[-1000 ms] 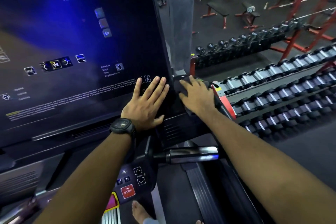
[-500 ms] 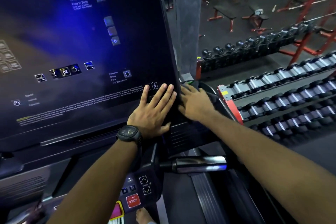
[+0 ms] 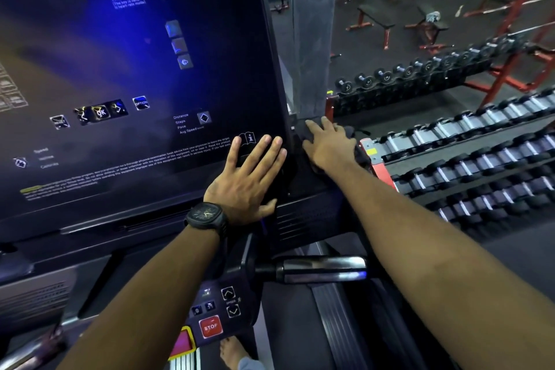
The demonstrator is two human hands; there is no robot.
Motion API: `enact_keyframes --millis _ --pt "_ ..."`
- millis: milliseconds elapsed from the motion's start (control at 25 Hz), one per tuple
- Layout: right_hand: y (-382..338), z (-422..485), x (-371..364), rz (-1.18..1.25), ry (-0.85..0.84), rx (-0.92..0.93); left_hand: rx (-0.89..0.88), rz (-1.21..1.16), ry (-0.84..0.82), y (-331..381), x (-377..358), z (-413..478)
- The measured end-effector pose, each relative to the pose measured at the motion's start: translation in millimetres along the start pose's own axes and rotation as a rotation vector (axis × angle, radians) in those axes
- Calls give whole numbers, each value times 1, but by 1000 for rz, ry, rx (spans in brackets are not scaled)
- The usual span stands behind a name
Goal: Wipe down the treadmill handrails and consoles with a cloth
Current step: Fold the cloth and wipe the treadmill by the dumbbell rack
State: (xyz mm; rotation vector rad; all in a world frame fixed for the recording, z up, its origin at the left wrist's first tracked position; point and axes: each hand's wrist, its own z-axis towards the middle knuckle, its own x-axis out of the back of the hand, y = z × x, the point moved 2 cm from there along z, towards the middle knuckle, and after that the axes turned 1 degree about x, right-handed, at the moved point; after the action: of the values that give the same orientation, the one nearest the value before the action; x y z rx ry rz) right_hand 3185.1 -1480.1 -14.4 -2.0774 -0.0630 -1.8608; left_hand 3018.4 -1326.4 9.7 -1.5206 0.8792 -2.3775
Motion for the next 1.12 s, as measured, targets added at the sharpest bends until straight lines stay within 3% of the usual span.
enact_keyframes --millis 40,120,160,200,320,360,440,520,600,680,800,840,960,1000,1120 --pt "-6 -8 -7 -65 33 -23 -1 5 5 1 -1 0" --pt "-23 -31 -19 -178 148 228 -1 8 5 2 -1 1" --pt "-22 -33 -19 -176 146 345 -1 8 2 1 0 2" --pt "-14 -24 -13 -149 97 347 0 8 -2 1 0 2" --pt "-1 -20 1 21 32 -101 2 6 -2 1 1 1" --pt "-6 -34 -9 -44 77 -128 0 4 -6 1 1 0" --pt "-20 -64 -26 -178 180 131 -2 9 -7 1 0 0" --pt "-8 -56 -19 -110 143 296 -1 8 -12 1 -1 1" --pt "9 -38 0 56 58 35 3 6 -16 0 -1 1" --pt "7 -54 -12 5 103 -132 4 5 -18 1 0 0" --pt "-5 -97 -36 -156 242 295 4 11 -13 1 -1 1" --pt "6 -89 -31 -113 234 345 2 14 -17 1 0 1" --pt "17 -77 -16 83 172 -60 6 16 -22 2 0 0" --pt "9 -86 -25 30 220 -59 8 16 -21 2 -1 0" --pt "0 -115 -43 -136 257 325 5 6 -15 3 0 1"
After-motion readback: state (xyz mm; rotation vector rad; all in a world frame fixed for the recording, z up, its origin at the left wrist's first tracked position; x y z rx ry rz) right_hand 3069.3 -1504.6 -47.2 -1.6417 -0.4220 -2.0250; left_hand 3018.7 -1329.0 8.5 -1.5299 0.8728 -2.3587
